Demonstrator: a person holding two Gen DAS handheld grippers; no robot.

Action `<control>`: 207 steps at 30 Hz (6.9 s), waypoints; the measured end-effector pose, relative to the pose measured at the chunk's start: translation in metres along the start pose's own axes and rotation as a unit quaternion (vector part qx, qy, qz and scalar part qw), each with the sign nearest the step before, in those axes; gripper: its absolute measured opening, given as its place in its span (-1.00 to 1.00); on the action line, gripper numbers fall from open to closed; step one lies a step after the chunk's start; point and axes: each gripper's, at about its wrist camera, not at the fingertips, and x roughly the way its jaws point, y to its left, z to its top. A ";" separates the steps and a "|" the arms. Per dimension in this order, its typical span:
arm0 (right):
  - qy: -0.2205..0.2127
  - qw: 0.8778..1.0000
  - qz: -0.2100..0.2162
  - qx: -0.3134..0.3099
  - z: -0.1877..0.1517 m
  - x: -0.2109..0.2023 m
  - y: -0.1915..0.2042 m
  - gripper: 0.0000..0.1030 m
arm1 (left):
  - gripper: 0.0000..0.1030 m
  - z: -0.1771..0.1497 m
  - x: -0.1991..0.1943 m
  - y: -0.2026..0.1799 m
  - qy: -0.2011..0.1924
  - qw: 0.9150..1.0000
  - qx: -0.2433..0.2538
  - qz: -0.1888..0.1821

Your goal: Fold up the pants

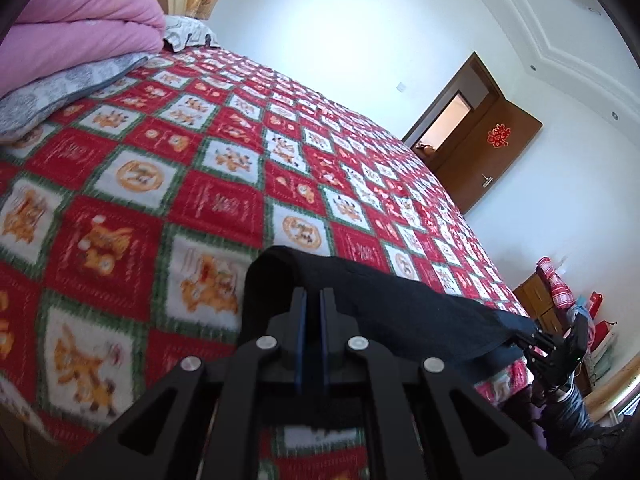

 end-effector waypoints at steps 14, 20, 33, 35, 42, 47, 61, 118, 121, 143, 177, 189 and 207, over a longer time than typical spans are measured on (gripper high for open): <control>0.059 0.998 0.036 -0.014 -0.048 0.030 0.027 -0.95 | -0.88 -0.052 0.028 0.032 0.048 0.998 -0.030 0.021; 0.043 0.998 0.045 0.002 -0.048 0.020 0.022 -0.95 | -0.88 -0.045 0.011 0.027 0.026 0.999 -0.025 0.003; 0.060 0.997 0.045 0.006 -0.059 0.029 0.025 -0.95 | -0.88 -0.058 0.023 0.043 0.043 0.998 -0.038 0.010; 0.066 0.997 0.047 0.009 -0.060 0.032 0.023 -0.95 | -0.87 -0.059 0.023 0.041 0.044 0.998 -0.036 0.011; 0.058 0.998 0.037 0.010 -0.059 0.023 0.021 -0.95 | -0.87 -0.057 0.014 0.032 0.039 0.999 -0.026 0.008; 0.076 0.996 0.036 0.003 -0.067 0.035 0.027 -0.95 | -0.74 -0.064 0.025 0.043 0.046 0.998 -0.040 0.022; 0.062 0.994 0.061 0.060 -0.069 0.010 -0.006 0.10 | 0.04 -0.033 -0.024 0.012 -0.054 0.995 -0.022 0.083; 0.001 0.818 -0.279 0.502 -0.220 -0.165 -0.299 -0.14 | 0.35 -0.086 0.097 -0.150 0.043 0.981 0.190 -0.016; 0.003 0.894 -0.137 0.426 -0.171 -0.127 -0.270 -0.14 | 0.43 -0.100 0.103 -0.174 0.061 0.973 0.219 -0.033; 0.058 0.840 0.079 0.534 -0.203 -0.050 -0.220 -0.58 | 0.43 -0.120 0.126 -0.160 0.092 0.975 0.200 -0.030; 0.127 0.920 -0.064 0.366 -0.179 -0.046 -0.218 -0.41 | 0.44 -0.106 0.117 -0.147 0.080 0.979 0.189 -0.021; 0.078 0.916 0.176 0.351 -0.008 0.026 -0.153 -0.41 | 0.44 -0.092 0.129 -0.156 0.051 0.978 0.203 -0.015; 0.195 0.854 0.313 0.368 0.094 0.180 -0.067 -0.78 | 0.68 -0.105 0.138 -0.154 0.052 0.975 0.214 -0.018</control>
